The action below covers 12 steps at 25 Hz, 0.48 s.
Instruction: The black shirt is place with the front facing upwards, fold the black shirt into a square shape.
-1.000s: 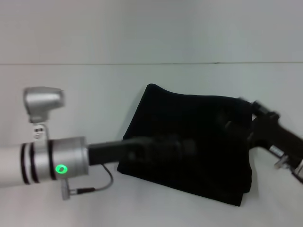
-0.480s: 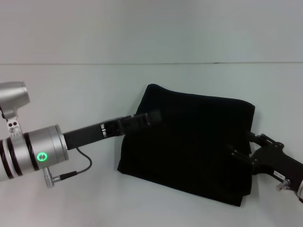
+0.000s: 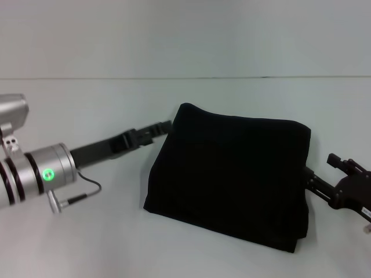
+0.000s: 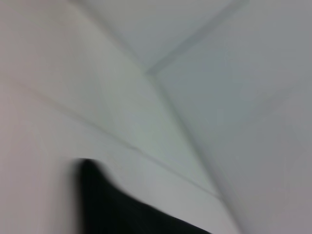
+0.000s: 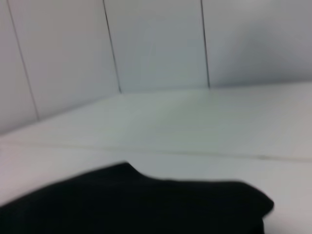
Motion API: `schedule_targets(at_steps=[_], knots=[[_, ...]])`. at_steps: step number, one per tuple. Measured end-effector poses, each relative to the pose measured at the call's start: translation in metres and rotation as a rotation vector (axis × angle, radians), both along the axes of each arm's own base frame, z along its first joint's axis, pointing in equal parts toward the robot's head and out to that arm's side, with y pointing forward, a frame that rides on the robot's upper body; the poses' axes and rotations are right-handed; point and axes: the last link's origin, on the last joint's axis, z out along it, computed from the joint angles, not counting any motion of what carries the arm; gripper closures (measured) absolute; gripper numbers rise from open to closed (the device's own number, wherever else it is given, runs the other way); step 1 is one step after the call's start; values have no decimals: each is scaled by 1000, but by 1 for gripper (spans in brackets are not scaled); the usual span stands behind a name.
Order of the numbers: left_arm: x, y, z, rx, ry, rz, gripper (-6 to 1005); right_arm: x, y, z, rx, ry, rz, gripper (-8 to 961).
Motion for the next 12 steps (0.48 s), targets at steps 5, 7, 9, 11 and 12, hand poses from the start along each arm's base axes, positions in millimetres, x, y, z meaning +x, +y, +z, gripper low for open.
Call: schedule_targets(at_steps=[5, 7, 9, 11, 12], knots=[[-19, 28, 13, -30, 90, 210, 50, -14, -25, 2, -62, 22, 180, 162], [-17, 36, 17, -24, 110, 219, 50, -18, -37, -1, -121, 19, 244, 162], [-11, 44, 18, -13, 133, 212, 50, -20, -47, -6, -173, 21, 286, 163], [-4, 50, 13, -18, 162, 198, 50, -23, -55, -10, -222, 25, 320, 163], [-1, 53, 10, -23, 178, 189, 50, -23, -58, -11, -241, 24, 331, 163]])
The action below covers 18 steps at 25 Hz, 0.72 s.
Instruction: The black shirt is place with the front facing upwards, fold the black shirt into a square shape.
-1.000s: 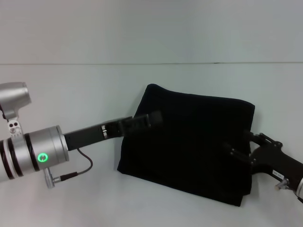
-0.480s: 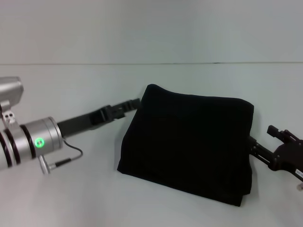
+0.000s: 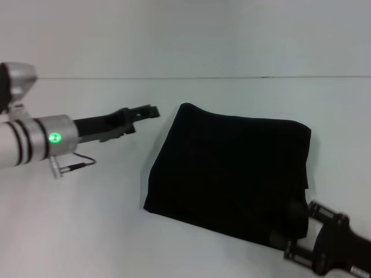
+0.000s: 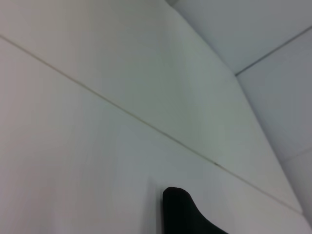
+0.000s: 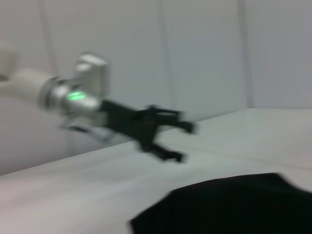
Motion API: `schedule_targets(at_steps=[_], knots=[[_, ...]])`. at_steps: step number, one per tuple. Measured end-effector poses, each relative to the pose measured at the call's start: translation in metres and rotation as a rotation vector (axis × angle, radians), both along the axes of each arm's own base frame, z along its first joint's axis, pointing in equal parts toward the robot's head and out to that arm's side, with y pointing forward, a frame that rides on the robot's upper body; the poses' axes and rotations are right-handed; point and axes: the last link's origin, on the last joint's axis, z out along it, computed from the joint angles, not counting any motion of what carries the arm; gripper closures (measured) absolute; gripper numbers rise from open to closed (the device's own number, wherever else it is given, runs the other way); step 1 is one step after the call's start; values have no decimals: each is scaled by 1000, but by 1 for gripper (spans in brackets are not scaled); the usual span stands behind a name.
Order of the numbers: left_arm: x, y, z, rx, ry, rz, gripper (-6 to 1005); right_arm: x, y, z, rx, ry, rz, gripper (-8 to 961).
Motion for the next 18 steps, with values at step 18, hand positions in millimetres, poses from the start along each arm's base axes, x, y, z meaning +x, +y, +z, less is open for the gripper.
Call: schedule_targets(at_steps=[18], knots=[[19, 0, -38, -44, 84, -27, 50, 5, -18, -10, -63, -51, 35, 162]])
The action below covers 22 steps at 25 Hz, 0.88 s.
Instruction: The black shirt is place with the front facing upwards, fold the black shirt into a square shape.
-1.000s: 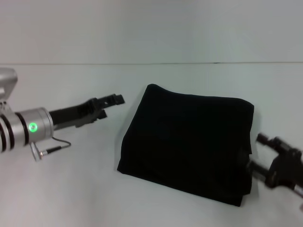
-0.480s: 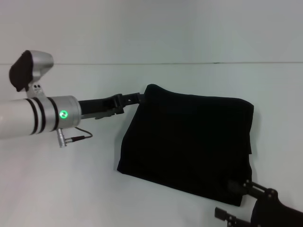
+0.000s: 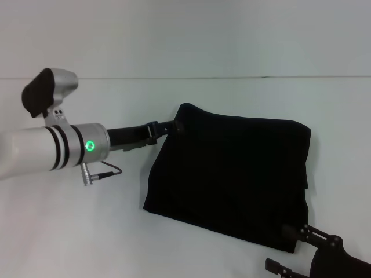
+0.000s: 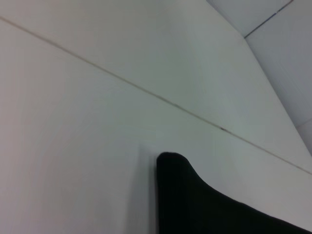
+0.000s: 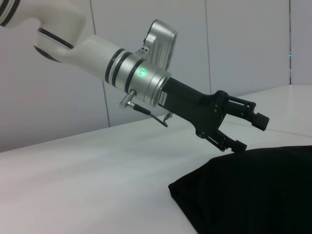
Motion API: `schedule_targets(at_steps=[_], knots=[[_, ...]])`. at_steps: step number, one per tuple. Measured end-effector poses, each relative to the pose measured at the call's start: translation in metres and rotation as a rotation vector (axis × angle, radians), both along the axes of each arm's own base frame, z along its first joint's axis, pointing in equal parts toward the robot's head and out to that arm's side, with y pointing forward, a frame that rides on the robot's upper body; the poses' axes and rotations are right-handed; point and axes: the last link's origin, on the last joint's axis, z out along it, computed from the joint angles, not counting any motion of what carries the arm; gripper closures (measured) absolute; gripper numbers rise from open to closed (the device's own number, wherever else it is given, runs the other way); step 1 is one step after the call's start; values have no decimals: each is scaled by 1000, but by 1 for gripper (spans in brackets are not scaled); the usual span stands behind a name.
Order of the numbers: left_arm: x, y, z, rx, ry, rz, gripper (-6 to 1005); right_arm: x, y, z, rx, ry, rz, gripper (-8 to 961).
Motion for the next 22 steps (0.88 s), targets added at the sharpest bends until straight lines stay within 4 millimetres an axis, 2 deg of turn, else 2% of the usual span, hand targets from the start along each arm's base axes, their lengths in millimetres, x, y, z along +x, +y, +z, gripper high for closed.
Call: schedule_targets(at_steps=[4, 14, 22], knots=[[5, -5, -10, -26, 3, -14, 51, -1, 1, 0, 2, 0, 3, 163], [15, -8, -20, -59, 11, -54, 52, -1, 3, 1, 5, 3, 3, 162], [19, -10, -24, -79, 27, -83, 235, -1, 1, 2, 10, 13, 1, 163]])
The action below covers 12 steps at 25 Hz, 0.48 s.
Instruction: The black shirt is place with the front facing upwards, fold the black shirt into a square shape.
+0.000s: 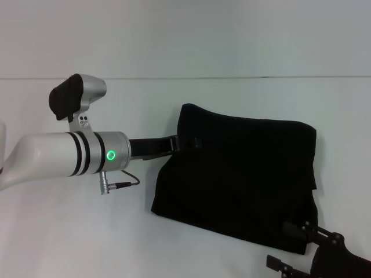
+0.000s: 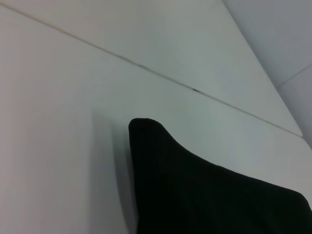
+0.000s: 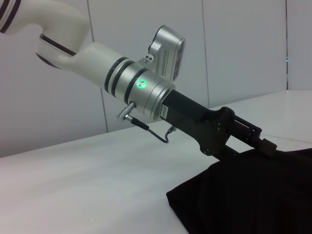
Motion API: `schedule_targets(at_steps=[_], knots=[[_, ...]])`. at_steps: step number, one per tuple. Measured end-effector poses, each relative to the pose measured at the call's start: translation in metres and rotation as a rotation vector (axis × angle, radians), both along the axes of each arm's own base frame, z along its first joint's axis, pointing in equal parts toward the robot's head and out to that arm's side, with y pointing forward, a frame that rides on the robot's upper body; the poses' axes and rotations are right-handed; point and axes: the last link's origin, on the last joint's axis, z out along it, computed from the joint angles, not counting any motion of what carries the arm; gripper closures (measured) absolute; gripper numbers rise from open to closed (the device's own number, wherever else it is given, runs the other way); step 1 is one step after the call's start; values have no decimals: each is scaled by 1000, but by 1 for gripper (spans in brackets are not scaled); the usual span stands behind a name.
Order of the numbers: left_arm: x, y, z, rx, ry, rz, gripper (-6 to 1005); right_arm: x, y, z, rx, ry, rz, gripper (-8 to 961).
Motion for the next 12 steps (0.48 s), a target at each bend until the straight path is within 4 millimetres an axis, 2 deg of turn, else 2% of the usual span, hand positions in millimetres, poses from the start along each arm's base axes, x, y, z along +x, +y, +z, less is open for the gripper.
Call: schedule_targets(at_steps=[6, 12], knots=[[-2, -1, 0, 6, -8, 11, 452, -1, 1, 0, 0, 1, 4, 163], [-1, -2, -2, 10, -11, 10, 731, -2, 3, 0, 1, 2, 9, 162]])
